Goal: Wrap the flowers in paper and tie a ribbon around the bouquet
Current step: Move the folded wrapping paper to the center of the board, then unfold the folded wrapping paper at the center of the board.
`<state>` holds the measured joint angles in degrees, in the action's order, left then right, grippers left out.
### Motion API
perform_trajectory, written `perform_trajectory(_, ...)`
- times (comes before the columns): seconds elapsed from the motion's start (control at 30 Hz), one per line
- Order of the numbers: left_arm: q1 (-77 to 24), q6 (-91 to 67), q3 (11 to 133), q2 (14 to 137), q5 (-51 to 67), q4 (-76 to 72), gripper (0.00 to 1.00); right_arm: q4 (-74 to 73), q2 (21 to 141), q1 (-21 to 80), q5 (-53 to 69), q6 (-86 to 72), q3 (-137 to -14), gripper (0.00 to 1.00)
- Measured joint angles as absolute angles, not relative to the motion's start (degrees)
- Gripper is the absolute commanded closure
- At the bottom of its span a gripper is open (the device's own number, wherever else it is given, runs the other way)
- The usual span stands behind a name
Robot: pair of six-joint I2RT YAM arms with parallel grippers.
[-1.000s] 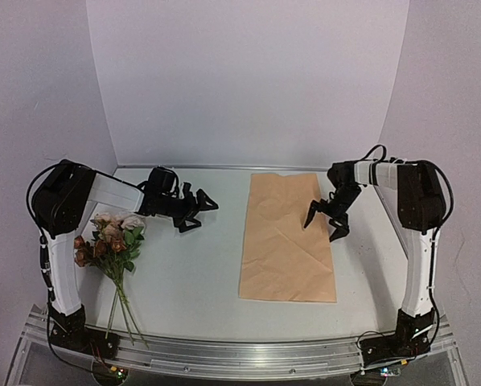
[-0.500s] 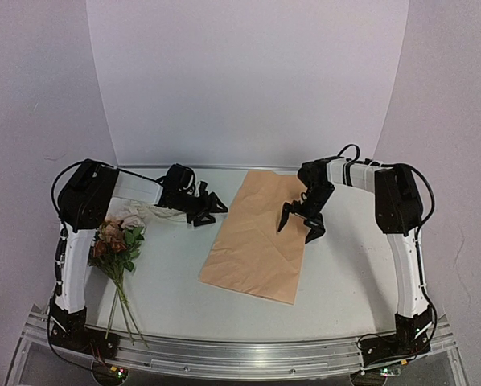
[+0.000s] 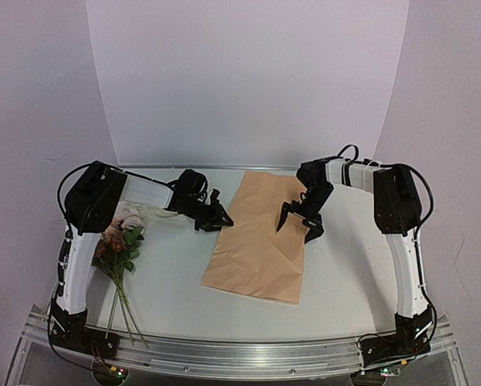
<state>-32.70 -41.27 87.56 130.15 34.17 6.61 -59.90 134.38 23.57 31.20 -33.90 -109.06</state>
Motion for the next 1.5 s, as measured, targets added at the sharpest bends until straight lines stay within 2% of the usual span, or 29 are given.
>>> perform_trajectory(0.17,-33.15,-42.32,84.32,128.4,32.71,6.83,0.99,-59.86,134.45,23.9,31.53,-34.04,-109.1,0.03)
perform_trajectory(0.37,-33.34,-41.94,78.87,122.19,29.24,8.56,1.0,-59.7,134.43,25.52,31.83,-34.09,-108.8,0.02)
perform_trajectory(0.6,-33.69,-40.07,73.94,106.91,23.62,13.74,1.0,-57.71,133.87,31.07,32.53,-36.03,-107.95,0.02)
perform_trajectory(0.9,-36.64,-39.06,73.91,90.96,19.27,21.73,1.0,-50.06,133.81,38.9,35.32,-41.62,-107.76,0.02)
perform_trajectory(1.1,-39.38,-41.12,82.15,93.2,20.26,24.79,1.0,-46.17,129.97,38.26,38.26,-43.63,-103.5,0.02)
perform_trajectory(1.33,-42.45,-43.97,94.97,103.82,20.17,27.65,1.0,-44.68,110.08,34.17,37.5,-42.57,-87.63,0.02)
perform_trajectory(1.5,-45.13,-45.46,99.84,110.54,19.62,29.23,1.0,-45.55,97.32,32.08,35.65,-39.39,-85.43,0.02)
